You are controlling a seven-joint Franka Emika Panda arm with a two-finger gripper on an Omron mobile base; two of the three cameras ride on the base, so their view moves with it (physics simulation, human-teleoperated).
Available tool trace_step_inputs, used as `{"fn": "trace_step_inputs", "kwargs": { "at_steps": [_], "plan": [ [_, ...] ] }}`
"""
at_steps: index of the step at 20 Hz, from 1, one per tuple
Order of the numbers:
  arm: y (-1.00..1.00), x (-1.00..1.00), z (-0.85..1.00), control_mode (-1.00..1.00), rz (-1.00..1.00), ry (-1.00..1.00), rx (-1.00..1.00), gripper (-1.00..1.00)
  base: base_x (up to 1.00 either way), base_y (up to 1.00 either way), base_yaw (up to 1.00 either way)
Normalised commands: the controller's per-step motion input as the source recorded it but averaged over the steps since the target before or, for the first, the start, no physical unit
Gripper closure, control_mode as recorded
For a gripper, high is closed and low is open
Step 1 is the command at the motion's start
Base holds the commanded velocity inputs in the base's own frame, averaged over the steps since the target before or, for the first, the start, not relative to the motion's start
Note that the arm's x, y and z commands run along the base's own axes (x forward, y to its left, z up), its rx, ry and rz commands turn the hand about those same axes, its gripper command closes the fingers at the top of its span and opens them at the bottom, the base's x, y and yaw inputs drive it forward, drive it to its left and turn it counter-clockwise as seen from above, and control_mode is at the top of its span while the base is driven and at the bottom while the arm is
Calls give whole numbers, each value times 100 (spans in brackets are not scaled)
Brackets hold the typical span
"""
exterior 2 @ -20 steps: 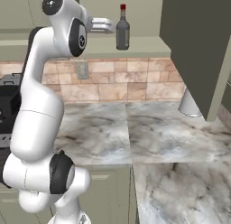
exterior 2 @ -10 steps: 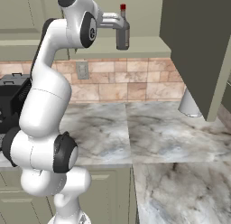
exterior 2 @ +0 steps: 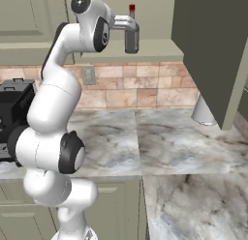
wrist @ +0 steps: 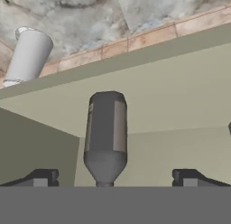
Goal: There is a bowl on the dining counter. Grab a lemon wedge from the fridge and place it in the bowl. Then get the liquor bottle and glass cup from the cabinet and place them next to the bowl.
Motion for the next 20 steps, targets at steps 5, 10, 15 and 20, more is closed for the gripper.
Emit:
{"fn": "trace_step_inputs", "kwargs": {
  "at_steps": [5,10,15,20],
  "plan": [
    [-16,37,-2,-100,0,-4,1,-100,0,0,0],
    [-14,30,0,-100,0,0,1,-100,0,0,0],
    [-7,24,0,-100,0,0,1,-100,0,0,0],
    [-3,25,-5,-100,0,0,0,-100,0,0,0]
  ]
}}
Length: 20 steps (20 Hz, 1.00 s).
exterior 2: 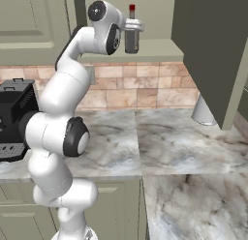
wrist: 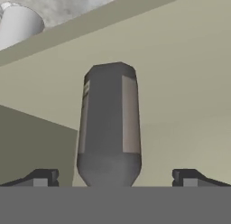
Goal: There is a bowl on the dining counter. Grab a lemon wedge from the fridge and place it in the bowl. Then get the liquor bottle and glass cup from the cabinet and place them next to the bowl.
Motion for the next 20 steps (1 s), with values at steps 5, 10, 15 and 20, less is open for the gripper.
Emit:
{"fn": "trace_step_inputs", "kwargs": {
  "at_steps": [5,10,15,20],
  "plan": [
    [-5,19,-10,-100,0,0,0,-100,0,0,0],
    [-9,11,-7,-100,0,0,0,-100,0,0,0],
    [-12,8,-9,-100,0,0,1,-100,0,0,0],
    [-3,11,-15,-100,0,0,0,-100,0,0,0]
  ]
}}
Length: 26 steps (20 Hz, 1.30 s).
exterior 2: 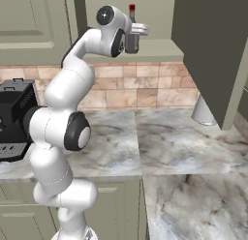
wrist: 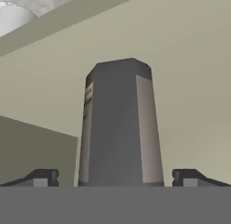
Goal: There is a bowl on the dining counter. Grab a lemon wedge from the fridge and place it in the bowl. Then get the liquor bottle and glass cup from the cabinet and place them next to the bowl.
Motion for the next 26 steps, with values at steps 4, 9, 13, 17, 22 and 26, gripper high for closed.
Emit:
{"fn": "trace_step_inputs", "kwargs": {
  "at_steps": [4,9,13,17,22,26],
  "plan": [
    [0,19,-15,-100,0,0,0,-100,0,0,0],
    [0,16,-8,-100,0,0,0,-100,0,0,0],
    [0,14,-6,-100,0,0,0,-100,0,0,0],
    [0,12,0,-100,0,0,0,-100,0,0,0],
    [0,6,0,-100,0,0,0,-100,0,0,0],
    [-2,1,0,-100,0,0,0,100,0,0,0]
  ]
}}
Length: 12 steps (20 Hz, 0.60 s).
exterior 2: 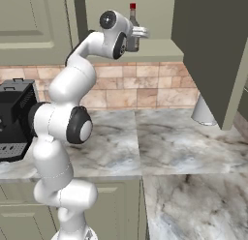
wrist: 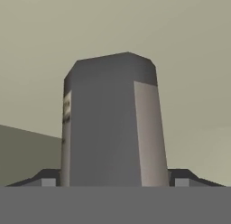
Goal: There is a bowl on the dining counter. Grab a lemon wedge from the fridge and place it in the bowl. Then get the liquor bottle and glass cup from the cabinet and place them next to the bowl.
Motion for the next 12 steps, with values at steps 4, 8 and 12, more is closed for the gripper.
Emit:
{"fn": "trace_step_inputs", "kwargs": {
  "at_steps": [4,8,12],
  "plan": [
    [-1,0,0,-100,0,5,0,100,0,0,0],
    [-1,-22,-2,-100,0,-1,0,100,0,0,0],
    [0,-81,0,-100,5,-3,0,100,0,0,0]
  ]
}}
